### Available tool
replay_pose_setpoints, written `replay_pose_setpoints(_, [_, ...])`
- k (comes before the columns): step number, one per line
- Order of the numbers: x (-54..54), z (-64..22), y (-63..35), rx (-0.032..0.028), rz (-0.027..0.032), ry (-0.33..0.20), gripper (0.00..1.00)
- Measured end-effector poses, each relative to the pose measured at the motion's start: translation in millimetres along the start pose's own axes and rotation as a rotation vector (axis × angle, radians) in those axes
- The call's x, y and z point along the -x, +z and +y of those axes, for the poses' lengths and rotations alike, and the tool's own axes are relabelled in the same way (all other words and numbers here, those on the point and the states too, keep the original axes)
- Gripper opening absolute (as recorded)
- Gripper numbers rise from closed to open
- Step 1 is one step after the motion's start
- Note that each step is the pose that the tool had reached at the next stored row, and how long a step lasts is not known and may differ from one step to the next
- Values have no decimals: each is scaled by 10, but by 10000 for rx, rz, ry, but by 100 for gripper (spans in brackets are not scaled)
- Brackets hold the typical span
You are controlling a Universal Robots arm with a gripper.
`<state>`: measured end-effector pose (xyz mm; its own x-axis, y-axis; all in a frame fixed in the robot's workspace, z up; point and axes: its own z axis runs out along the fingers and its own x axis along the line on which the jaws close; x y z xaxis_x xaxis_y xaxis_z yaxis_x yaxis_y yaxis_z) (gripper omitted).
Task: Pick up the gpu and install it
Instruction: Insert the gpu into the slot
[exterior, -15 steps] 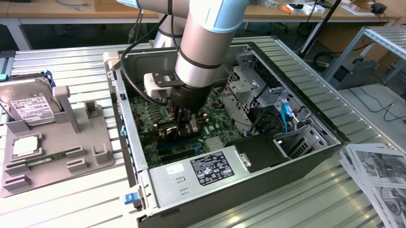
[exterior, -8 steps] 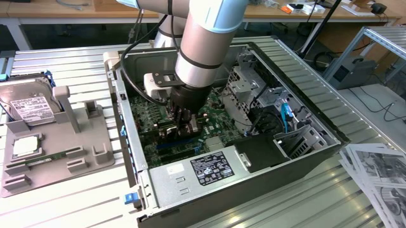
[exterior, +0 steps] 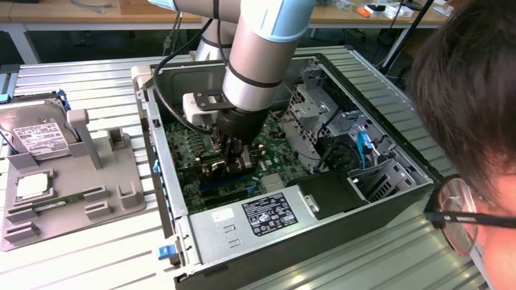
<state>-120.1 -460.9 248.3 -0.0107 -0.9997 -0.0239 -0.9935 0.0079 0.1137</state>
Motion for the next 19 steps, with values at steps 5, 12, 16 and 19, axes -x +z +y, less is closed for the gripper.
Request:
replay_pose_setpoints(5, [0, 0, 0, 0, 0, 0, 27])
replay_pose_setpoints(12, [2, 5, -50, -15, -5, -1, 27])
replay_pose_setpoints(16, [1, 6, -53, -11, -1, 0, 27])
replay_pose_setpoints(19, [1, 6, -53, -12, -1, 0, 27])
